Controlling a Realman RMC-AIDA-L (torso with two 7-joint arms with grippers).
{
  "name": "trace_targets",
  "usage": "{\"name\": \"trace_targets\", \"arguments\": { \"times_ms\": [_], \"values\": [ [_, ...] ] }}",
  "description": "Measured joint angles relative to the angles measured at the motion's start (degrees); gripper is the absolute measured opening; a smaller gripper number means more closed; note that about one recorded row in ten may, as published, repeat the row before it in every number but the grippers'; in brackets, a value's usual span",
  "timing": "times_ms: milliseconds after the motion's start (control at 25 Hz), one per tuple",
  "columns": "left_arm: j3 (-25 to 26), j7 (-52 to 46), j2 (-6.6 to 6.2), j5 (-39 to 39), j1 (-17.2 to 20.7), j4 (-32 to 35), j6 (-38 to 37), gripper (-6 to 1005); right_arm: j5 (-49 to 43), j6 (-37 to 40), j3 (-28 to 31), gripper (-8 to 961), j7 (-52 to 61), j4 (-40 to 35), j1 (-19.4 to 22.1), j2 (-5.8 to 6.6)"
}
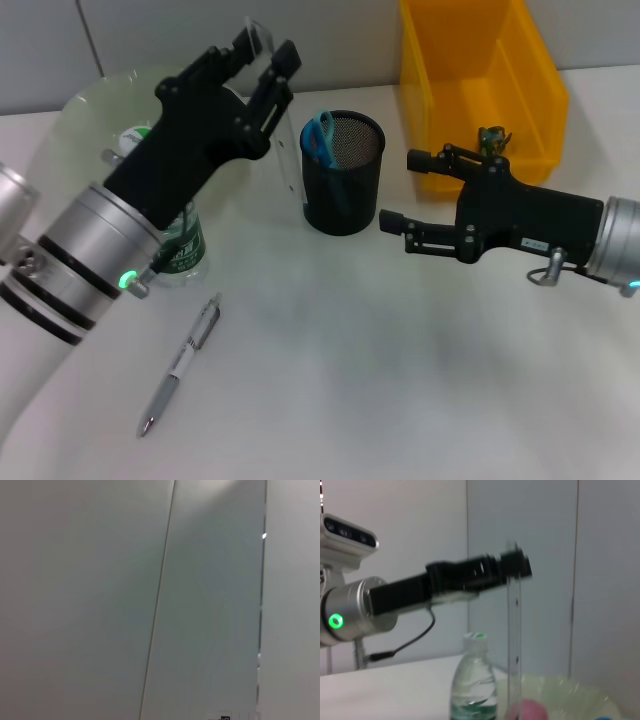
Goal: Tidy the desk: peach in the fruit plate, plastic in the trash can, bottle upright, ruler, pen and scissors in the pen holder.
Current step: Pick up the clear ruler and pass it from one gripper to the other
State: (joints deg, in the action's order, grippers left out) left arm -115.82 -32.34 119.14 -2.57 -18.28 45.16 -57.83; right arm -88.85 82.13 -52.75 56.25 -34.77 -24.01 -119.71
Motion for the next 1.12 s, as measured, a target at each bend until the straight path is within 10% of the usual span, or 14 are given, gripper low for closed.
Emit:
{"name": "trace_targets", "arguments": {
  "times_ms": [640, 1120],
  "values": [
    [-14.76, 19.19, 0.04, 21.06, -0.71, 0.6, 3.0, 383, 36.74, -7.0, -23.13, 833, -23.19, 22.98, -4.73, -0.18],
    [-17.21, 21.1, 0.04, 24.6, -3.0, 0.63, 2.32, 383, 56.39, -8.34, -41.97, 832, -23.33, 23.01, -5.28, -0.17]
  ]
}}
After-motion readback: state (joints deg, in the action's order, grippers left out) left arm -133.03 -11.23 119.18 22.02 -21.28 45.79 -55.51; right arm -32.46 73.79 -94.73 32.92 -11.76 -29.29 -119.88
